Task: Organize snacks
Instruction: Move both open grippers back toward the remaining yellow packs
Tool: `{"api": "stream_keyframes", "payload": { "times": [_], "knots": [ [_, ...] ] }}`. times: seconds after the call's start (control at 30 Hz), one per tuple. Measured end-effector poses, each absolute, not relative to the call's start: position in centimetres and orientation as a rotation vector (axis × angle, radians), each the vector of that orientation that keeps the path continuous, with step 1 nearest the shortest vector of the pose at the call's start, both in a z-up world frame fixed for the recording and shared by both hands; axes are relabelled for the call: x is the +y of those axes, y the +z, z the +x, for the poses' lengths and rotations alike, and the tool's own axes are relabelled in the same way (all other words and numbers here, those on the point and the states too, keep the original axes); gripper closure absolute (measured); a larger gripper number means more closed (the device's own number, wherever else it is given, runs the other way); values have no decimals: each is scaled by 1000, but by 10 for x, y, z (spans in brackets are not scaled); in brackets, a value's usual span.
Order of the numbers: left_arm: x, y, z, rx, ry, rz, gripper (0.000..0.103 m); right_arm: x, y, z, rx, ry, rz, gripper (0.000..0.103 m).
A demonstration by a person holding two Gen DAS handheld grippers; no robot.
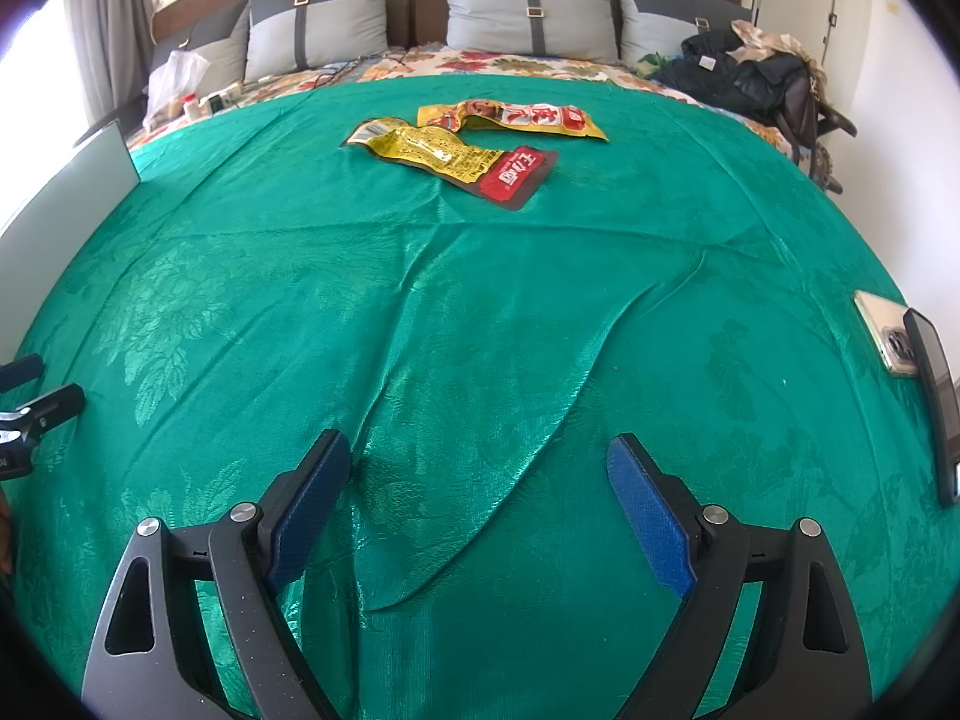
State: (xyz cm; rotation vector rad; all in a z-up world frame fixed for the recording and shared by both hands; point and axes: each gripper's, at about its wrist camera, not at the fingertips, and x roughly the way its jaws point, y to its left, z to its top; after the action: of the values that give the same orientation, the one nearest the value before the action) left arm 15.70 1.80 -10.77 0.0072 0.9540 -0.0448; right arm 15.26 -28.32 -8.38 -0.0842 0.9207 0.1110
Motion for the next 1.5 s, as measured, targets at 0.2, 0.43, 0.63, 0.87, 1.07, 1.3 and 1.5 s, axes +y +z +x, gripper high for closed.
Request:
{"api": "stream_keyframes", "payload": {
  "times": [0.2,0.43,0.63,0.87,1.07,1.3,1.5],
  "knots": [
    [18,-108,157,954,-45,7,0,-283,-84,153,921,112,-83,13],
    [18,-108,157,954,-45,7,0,-283,-85,152,922,115,-81,12],
    [18,-108,157,954,-45,7,0,-283,-85,153,922,114,-80,12],
    [18,-108,157,954,-45,7,0,-283,-85,153,922,117,-78,12],
    [18,-108,157,954,-45,8,0,-283,-85,153,923,118,-78,12],
    [19,-108,166,955,-109,37,0,-283,-85,153,923,118,-78,11],
    [20,-108,167,955,-114,41,0,-283,-85,157,937,132,-84,9]
  ]
}}
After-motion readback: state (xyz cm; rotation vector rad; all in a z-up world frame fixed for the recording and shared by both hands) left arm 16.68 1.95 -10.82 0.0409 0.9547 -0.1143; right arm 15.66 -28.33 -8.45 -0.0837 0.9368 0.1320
